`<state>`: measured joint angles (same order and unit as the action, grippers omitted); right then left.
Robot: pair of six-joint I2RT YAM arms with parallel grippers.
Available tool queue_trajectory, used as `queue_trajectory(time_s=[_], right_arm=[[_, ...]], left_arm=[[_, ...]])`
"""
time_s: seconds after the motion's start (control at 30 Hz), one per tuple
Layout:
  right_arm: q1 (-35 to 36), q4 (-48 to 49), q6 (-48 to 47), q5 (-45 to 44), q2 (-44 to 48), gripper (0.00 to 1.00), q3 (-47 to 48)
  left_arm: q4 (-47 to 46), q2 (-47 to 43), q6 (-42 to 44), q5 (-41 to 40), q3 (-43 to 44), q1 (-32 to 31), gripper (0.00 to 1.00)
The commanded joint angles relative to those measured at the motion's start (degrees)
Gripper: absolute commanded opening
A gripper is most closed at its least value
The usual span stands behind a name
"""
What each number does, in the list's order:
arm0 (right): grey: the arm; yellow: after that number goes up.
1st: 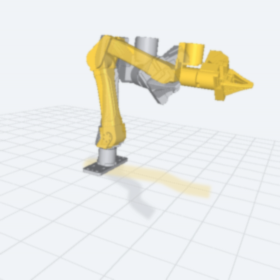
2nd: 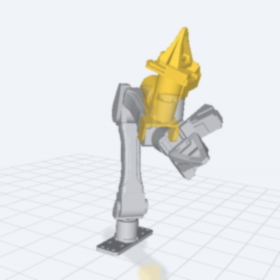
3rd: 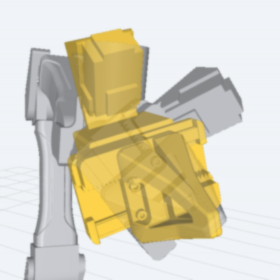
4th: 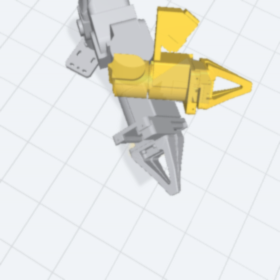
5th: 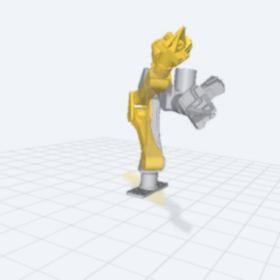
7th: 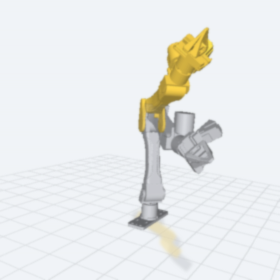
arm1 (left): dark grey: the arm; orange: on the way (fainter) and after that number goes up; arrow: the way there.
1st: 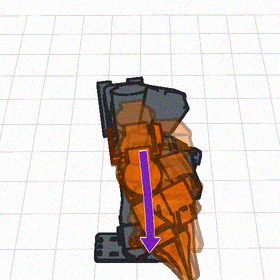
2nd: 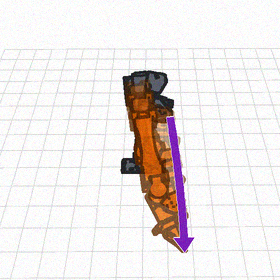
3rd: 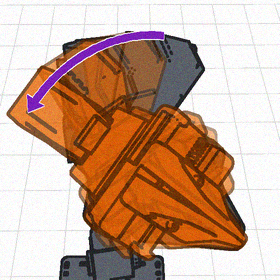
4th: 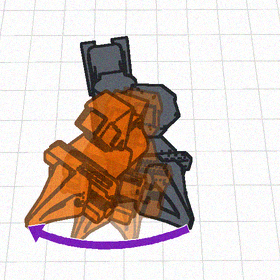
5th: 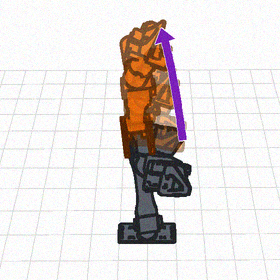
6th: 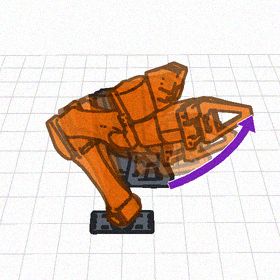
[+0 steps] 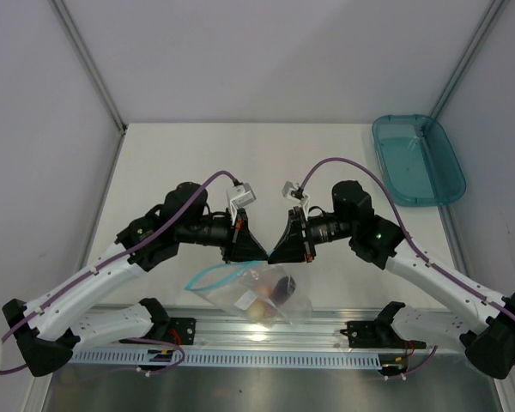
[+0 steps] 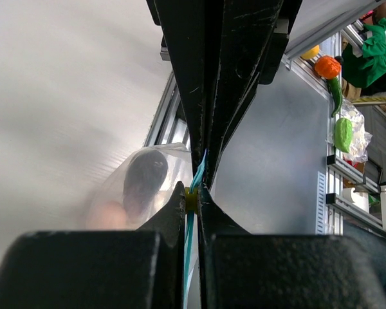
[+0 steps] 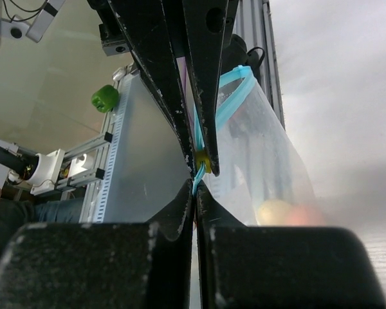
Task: Place the food in the zip-top bag and seal the zipper
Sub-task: Zip the zipper food storage bag at the center of the board.
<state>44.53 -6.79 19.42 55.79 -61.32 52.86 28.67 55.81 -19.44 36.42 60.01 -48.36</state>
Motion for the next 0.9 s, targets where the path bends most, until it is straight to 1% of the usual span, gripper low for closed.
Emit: queue_trajectory(time_s=[0.0, 0.27, 0.4, 0.57, 0.87], right_arm=[[0.55, 1.25, -0.61, -4.27, 0.15, 0.0, 2.51], [0.91, 1.43, 1.5, -25.52, 5.59, 0.0, -0.21], [0.38, 2.74, 3.16, -30.03, 8.49, 0.0, -2.49], [0.12, 1.78, 2.9, -31.0, 9.37, 0.0, -3.2], [0.29, 3.36, 3.61, -29.25, 10.26, 0.0, -4.61]], left_arm=[[-2.12, -0.7, -0.42, 1.9, 0.37, -0.25, 0.0], [0.68, -0.97, -0.51, -2.4, 0.37, -0.25, 0.01], [1.39, -1.05, -0.69, -3.2, 0.2, -0.25, 0.01], [0.17, -3.51, -2.17, -3.82, -1.38, -0.25, 0.01], [-2.38, -6.68, -4.46, -4.52, -5.95, -0.25, 0.01]])
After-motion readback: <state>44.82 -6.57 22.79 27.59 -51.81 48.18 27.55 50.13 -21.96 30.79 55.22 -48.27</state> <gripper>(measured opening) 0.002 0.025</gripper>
